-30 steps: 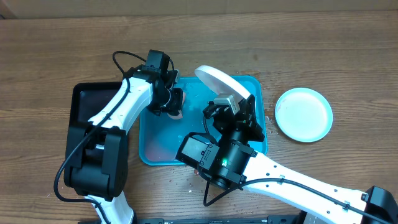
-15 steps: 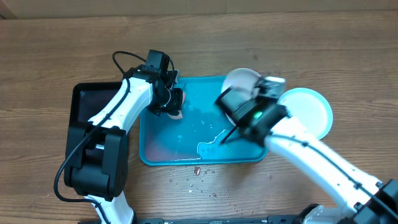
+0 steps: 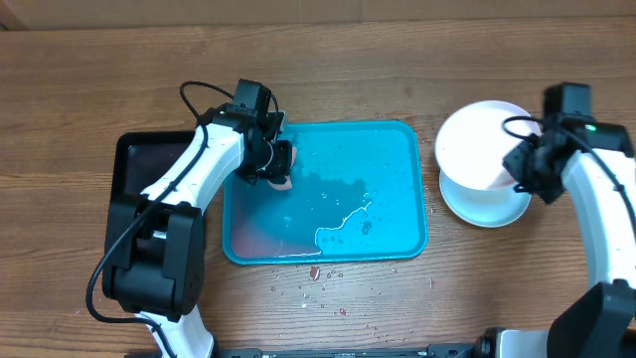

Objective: Clean dirty plates on tray and stack at the side
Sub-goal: 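Lower the white plate onto the plate stack and release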

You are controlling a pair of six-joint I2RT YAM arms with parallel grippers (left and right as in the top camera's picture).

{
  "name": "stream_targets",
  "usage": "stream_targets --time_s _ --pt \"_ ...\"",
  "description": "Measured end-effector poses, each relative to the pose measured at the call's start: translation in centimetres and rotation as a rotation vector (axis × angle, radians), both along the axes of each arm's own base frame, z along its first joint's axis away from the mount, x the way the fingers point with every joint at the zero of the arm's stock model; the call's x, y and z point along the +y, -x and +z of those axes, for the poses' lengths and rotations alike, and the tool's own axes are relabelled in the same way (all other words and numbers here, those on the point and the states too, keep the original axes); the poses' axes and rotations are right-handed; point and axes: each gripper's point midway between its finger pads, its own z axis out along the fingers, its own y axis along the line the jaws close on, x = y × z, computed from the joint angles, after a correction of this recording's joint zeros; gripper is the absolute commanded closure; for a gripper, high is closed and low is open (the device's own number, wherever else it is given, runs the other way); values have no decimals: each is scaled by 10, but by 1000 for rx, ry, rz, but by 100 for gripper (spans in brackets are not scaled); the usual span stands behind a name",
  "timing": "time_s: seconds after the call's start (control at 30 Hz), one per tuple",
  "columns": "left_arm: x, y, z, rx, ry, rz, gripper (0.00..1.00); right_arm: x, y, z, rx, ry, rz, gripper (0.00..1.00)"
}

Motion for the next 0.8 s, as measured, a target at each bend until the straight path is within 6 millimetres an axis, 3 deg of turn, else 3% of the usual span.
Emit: stream_targets --time_s 0.1,0.27,0.37,0.4,0.5,0.67,0.8 --pt "0 -2 0 -7 2 0 96 -9 10 -23 43 -30 -35 96" --pt "3 9 6 50 -13 0 96 -4 36 -62 119 -68 -46 95" --pt "5 6 31 66 -34 6 96 -2 39 -72 119 -75 -40 65" --pt "9 5 42 69 -55 10 96 -2 39 -73 117 -76 -41 50" --pt "23 -5 78 33 -136 28 96 -2 35 -73 105 -79 -31 35" --pt "57 -9 120 -15 -320 67 96 9 42 -69 139 -136 12 25" --pt "87 2 128 26 -422 105 96 13 31 -43 124 -157 55 20"
